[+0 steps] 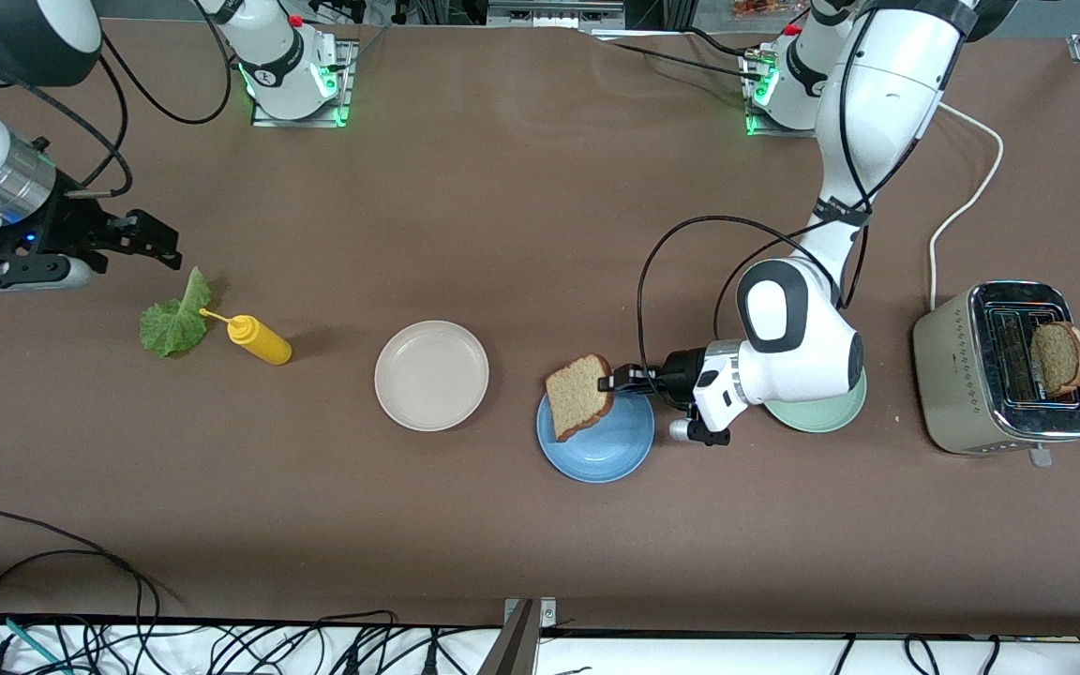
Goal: Make sandwich in blue plate with both arms
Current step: 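Lower the bread onto the blue plate while the right gripper reaches the lettuce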
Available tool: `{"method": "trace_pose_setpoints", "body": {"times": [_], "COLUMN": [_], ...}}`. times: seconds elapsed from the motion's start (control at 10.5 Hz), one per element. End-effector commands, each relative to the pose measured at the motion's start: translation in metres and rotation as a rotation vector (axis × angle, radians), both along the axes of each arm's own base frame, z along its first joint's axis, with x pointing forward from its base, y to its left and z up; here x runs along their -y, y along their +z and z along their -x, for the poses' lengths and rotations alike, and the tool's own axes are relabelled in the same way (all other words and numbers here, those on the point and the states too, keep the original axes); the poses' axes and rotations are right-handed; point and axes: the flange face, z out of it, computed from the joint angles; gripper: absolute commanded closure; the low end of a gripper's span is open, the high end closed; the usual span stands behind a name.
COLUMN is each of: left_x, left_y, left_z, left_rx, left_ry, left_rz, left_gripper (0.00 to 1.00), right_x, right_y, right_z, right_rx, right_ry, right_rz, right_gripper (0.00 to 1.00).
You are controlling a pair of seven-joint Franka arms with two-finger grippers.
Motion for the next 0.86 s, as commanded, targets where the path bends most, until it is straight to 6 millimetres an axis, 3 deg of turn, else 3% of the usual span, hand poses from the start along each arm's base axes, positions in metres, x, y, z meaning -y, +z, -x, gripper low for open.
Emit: {"method": "trace_pose_setpoints", "body": {"times": [0.0, 0.1, 0.48, 0.76], "left_x": [0.000, 0.000, -0.004, -0.015], "left_y": [-0.004, -0.009, -0.024, -0.033], "left_z": [-0.007, -0.006, -0.007, -0.009], "left_rx": [0.047, 0.040, 0.029, 0.062], "left_ry": [-0.009, -0.011, -0.008, -0.031], "left_rz": [0.024, 0.023, 0.016, 0.015], "left_gripper": [1.00, 1.00, 1.00, 1.00], "right_x": [0.041, 0.063, 0.113, 0.125], "right_y": [-0.034, -0.049, -0.125, -0.168], "right_z": [-0.015, -0.017, -0.016, -0.001], "right_rx": [-0.058, -0.088, -0.120, -0.110], "right_ry": [0.033, 0.019, 0.019, 0.006], "right_rz": [0.144, 0.162, 0.156, 0.148], "right_gripper": [0.00, 0.00, 0.00, 0.00]}}
